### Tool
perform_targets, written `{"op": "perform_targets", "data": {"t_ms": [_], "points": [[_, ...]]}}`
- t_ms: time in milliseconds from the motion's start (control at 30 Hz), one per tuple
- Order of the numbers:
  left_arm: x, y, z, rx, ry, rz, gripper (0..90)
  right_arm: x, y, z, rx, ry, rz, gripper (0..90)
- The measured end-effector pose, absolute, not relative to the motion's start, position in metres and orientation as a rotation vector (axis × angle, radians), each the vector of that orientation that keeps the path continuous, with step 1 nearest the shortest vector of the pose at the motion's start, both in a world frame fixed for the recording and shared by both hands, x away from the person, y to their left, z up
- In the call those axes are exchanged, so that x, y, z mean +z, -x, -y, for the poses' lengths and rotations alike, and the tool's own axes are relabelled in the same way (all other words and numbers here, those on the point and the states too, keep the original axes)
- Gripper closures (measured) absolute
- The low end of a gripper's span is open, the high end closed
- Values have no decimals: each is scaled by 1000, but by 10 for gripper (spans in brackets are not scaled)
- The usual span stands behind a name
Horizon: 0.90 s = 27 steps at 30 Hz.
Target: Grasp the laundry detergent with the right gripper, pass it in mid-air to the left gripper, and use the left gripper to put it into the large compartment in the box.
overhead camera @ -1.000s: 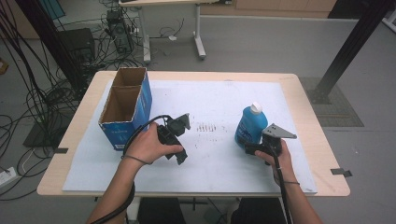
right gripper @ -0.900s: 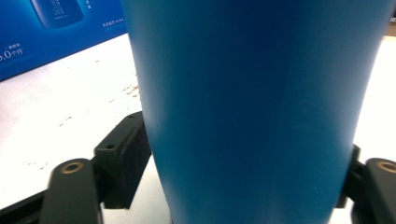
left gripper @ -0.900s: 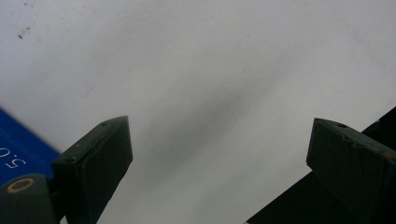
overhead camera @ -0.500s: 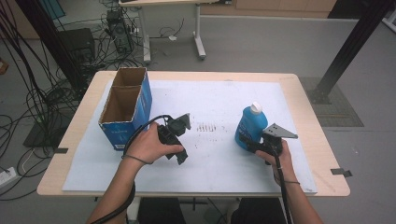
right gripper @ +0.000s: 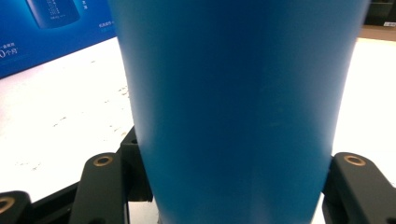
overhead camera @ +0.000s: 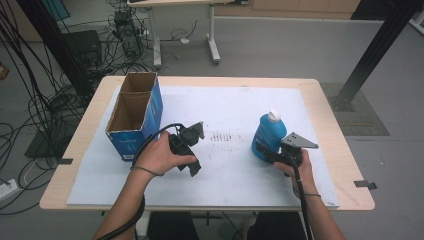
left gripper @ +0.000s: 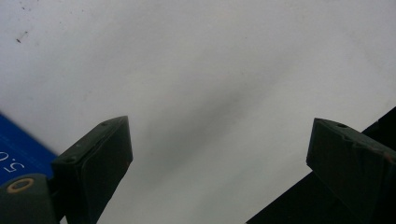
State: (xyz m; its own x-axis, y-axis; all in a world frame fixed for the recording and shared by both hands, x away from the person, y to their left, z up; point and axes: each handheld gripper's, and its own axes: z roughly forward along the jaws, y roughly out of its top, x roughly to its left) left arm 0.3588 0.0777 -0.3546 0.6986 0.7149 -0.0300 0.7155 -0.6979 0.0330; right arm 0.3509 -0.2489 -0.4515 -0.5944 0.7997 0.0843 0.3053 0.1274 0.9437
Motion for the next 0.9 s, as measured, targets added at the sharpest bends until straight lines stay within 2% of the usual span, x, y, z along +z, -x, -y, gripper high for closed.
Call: {"op": "perform_targets", "data": {"t_ms": [900], "points": [[-354, -359, -77, -21, -2851, -1200, 74, -452, -351, 249, 1477, -1060, -1964, 398]]}}
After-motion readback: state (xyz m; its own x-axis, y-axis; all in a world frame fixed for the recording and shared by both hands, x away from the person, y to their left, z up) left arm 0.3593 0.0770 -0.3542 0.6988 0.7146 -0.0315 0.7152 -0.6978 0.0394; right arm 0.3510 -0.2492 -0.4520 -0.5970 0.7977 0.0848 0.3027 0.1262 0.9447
